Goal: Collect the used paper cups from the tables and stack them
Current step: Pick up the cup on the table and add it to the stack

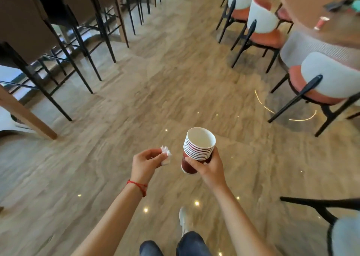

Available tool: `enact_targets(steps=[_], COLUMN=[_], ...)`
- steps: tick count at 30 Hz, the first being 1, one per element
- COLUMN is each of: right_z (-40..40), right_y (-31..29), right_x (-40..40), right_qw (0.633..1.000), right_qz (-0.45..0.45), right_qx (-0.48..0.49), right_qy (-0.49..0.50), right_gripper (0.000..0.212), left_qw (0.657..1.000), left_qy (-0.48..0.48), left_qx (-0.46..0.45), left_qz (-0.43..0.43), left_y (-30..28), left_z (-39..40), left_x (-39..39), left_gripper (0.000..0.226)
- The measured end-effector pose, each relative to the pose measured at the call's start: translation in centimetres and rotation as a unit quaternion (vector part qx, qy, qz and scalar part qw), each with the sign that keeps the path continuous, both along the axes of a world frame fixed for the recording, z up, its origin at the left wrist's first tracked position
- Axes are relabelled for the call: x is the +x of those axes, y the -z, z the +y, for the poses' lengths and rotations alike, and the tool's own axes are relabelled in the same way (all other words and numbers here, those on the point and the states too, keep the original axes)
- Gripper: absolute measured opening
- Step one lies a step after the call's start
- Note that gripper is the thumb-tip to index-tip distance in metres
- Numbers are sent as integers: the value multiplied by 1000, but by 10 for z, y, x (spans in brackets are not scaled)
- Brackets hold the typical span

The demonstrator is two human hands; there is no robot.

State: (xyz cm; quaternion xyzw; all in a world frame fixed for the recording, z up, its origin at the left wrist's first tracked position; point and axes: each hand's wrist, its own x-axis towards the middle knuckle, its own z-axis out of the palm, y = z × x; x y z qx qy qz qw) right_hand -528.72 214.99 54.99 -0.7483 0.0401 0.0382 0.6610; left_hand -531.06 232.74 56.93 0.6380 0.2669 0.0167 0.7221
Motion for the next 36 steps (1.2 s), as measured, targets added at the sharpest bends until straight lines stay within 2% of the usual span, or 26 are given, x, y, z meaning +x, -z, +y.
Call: enact_targets(steps=[14,17,28,36], right_z=[-97,-115,-141,-169], right_y=[0,-2,8,1], right_x=[237,286,460,609], right_qw=[998,998,995,986], right_qz=[-15,-14,6,13], right_qx=[2,-5,-4,-1], right_qy=[53,61,103,168], right_gripper=[61,59,62,60], left_qw=[998,999,996,987], left_qy=[57,51,90,160], left_qx=[4,13,9,8], left_qz=[-1,4,17,21], left_y=[3,3,9,-4], left_z=[-90,-103,-128,-153], left_x=[257,308,500,670], left_gripper=[7,13,10,10])
